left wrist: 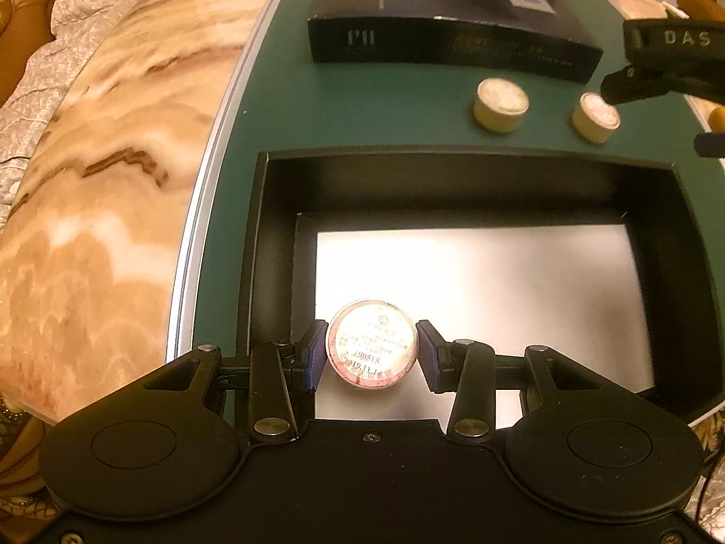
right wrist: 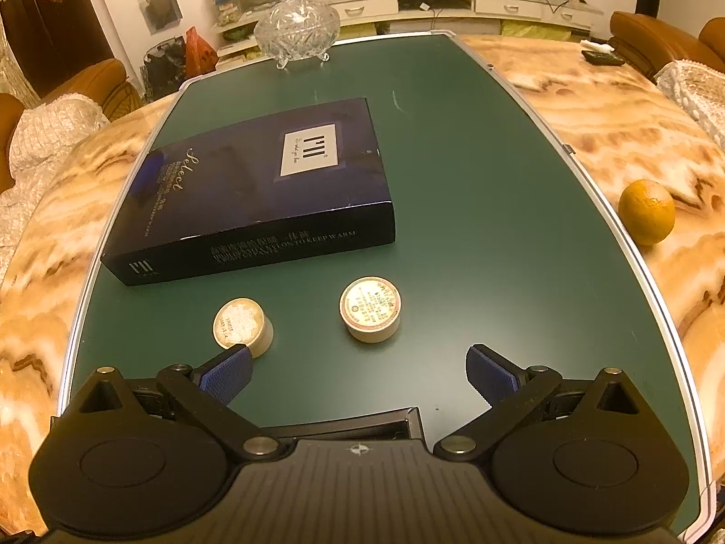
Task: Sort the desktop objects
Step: 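Lower the pink-labelled tin onto the tray's white paper and open the left tool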
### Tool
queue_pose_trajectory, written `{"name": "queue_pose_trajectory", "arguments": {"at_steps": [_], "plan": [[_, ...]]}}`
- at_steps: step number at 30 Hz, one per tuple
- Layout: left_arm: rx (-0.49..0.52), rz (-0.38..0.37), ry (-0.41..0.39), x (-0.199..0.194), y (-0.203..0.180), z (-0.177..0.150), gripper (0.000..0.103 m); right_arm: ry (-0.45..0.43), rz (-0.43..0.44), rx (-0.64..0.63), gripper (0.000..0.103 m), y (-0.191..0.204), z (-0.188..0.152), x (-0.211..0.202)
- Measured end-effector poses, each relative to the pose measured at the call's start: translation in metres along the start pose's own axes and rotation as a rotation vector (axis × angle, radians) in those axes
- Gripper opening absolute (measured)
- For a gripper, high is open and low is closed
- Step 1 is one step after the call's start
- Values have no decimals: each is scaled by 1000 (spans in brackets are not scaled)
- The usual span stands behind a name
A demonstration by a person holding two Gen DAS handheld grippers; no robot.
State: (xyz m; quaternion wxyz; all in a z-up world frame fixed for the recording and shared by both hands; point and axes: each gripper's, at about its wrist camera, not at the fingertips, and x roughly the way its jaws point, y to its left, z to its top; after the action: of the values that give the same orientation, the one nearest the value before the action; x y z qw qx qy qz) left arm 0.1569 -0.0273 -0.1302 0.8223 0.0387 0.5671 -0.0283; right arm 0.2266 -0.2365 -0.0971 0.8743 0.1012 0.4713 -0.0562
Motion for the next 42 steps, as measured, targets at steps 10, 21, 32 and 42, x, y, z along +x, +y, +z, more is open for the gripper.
{"name": "queue_pose_trajectory", "arguments": {"at_steps": [10, 21, 32, 42], "plan": [[10, 29, 1, 3, 0, -3, 41, 11, -7, -4, 103, 0, -1, 5], [20, 26, -12, 3, -3, -3, 46, 9, -13, -11, 103, 2, -1, 5], [-18, -5, -26, -1, 4, -2, 55, 5, -25, -23, 103, 4, 1, 7], [-13, -29, -85, -20, 5, 1, 68, 37, -59, -76, 103, 14, 6, 30]]}}
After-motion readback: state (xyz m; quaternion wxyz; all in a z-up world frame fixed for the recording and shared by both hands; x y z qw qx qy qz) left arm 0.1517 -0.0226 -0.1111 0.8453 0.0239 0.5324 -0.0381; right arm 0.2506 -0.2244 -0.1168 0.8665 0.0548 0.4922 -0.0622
